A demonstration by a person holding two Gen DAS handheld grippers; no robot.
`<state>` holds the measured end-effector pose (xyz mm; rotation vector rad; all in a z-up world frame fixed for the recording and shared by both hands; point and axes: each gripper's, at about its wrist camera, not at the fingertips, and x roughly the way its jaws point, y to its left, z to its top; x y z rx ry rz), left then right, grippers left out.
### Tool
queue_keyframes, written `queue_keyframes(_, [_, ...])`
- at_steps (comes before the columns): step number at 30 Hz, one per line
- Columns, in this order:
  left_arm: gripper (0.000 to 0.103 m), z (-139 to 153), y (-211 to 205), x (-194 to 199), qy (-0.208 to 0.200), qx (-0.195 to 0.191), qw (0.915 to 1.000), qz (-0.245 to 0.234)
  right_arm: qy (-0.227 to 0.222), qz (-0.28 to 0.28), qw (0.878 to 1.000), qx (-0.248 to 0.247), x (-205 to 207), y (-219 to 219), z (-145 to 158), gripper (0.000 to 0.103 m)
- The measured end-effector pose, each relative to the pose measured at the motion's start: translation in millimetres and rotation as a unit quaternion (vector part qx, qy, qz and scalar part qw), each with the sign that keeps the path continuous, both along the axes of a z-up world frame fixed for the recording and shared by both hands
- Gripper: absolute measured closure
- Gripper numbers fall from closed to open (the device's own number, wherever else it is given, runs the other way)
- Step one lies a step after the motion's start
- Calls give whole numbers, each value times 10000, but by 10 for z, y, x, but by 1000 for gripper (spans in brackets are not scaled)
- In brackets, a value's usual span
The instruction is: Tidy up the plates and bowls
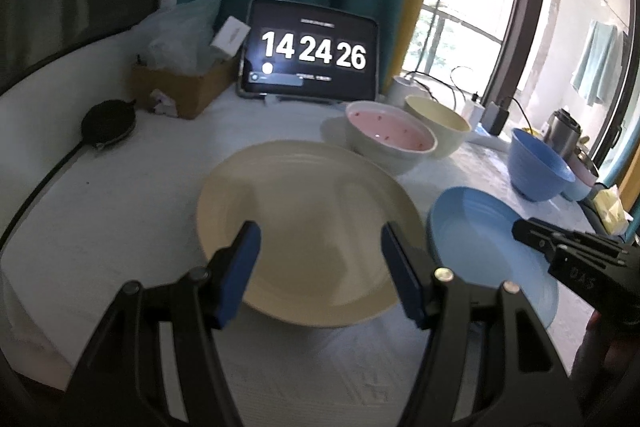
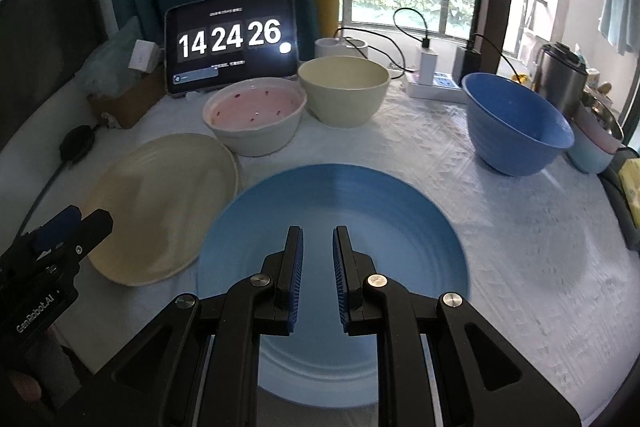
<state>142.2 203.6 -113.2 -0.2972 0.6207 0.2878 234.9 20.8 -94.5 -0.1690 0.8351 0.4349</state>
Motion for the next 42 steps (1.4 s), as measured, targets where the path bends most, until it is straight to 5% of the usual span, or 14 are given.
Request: queue_keyframes(42, [39,-355,813,323,624,-295,9957,625,648,559,9962,-177,546,1109,-361,86])
